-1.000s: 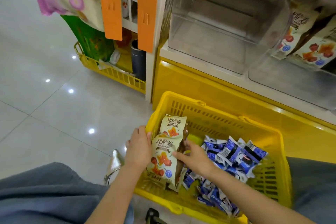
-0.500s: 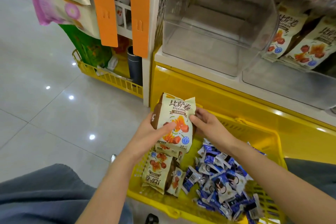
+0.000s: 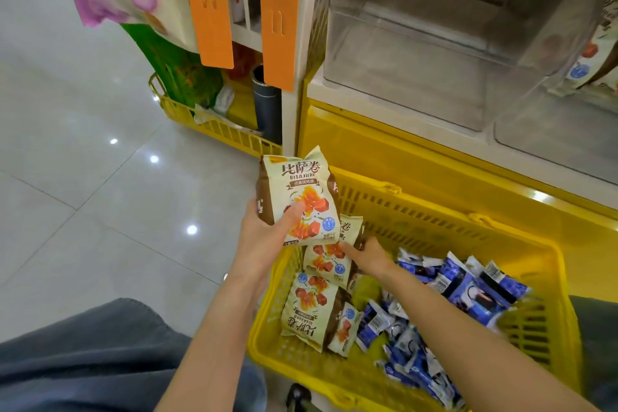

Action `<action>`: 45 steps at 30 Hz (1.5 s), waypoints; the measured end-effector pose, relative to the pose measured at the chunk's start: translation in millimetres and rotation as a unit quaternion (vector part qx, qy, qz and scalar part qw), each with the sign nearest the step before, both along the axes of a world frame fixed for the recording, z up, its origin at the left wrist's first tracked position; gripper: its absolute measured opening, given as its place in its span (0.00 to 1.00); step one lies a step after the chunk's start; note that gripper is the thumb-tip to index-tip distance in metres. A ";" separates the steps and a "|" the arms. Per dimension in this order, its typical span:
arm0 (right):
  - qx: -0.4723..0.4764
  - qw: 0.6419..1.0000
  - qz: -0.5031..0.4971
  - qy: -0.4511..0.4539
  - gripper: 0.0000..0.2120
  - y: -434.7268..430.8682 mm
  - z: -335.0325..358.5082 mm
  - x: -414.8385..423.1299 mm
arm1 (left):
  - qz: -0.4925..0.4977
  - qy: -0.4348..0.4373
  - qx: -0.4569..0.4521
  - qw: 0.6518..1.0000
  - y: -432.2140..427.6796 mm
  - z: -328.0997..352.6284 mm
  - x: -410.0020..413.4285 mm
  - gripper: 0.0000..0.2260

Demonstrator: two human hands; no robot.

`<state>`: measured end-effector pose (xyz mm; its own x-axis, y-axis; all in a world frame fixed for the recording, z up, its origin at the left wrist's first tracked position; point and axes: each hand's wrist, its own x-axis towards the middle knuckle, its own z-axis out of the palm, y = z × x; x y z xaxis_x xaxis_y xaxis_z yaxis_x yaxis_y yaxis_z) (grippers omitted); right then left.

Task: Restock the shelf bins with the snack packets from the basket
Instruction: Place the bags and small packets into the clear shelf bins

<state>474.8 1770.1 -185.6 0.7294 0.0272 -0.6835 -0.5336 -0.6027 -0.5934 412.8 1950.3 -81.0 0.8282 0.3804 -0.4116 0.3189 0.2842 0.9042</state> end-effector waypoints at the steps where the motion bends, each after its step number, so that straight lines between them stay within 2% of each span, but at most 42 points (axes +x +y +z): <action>1: -0.005 1.000 -0.013 -0.002 0.23 4.1 -2.4 1.1 | 0.001 0.003 0.005 1.000 -0.5 -0.9 0.1 0.21; 4: 0.004 0.998 -0.058 -0.008 0.29 13.2 -4.7 4.3 | 0.001 0.006 0.017 1.000 -3.6 -0.1 0.5 0.19; 11: 0.041 0.996 -0.069 -0.035 0.34 -2.0 27.1 -6.1 | -0.015 -0.024 0.041 0.999 -19.1 20.1 0.4 0.20; 16: 0.073 0.995 -0.014 -0.059 0.24 -49.3 81.9 -9.2 | -0.044 -0.037 0.050 0.997 -45.7 38.5 -1.9 0.23; 21: 0.034 0.988 0.020 -0.149 0.25 -106.0 161.0 -7.9 | -0.094 -0.066 0.067 0.991 -82.6 69.7 5.8 0.22; 23: 0.010 0.978 0.016 -0.209 0.25 -128.3 196.0 -7.8 | -0.110 -0.089 0.088 0.986 -94.6 86.8 11.7 0.18; 28: -0.006 0.942 -0.010 -0.336 0.22 -176.4 286.5 -3.7 | -0.155 -0.136 0.105 0.973 -112.3 133.4 33.0 0.16; 31: 0.011 0.903 -0.056 -0.426 0.19 -196.8 328.5 5.8 | -0.186 -0.158 0.132 0.961 -116.5 156.9 49.3 0.14; 35: 0.028 0.853 -0.125 -0.506 0.26 -206.6 352.9 34.0 | -0.217 -0.183 0.162 0.945 -122.0 171.3 67.2 0.10; 37: 0.013 0.839 -0.133 -0.527 0.29 -205.9 350.0 54.1 | -0.227 -0.190 0.163 0.941 -126.2 172.7 74.7 0.13; 39: -0.006 0.842 -0.133 -0.522 0.31 -202.8 340.1 77.4 | -0.224 -0.190 0.156 0.943 -129.5 170.6 81.6 0.15; 43: -0.045 0.866 -0.128 -0.482 0.31 -192.2 317.9 124.1 | -0.190 -0.189 0.132 0.954 -129.6 166.4 97.4 0.13; 45: -0.036 0.885 -0.107 -0.453 0.30 -190.9 307.1 146.1 | -0.173 -0.191 0.123 0.958 -128.6 167.4 107.7 0.14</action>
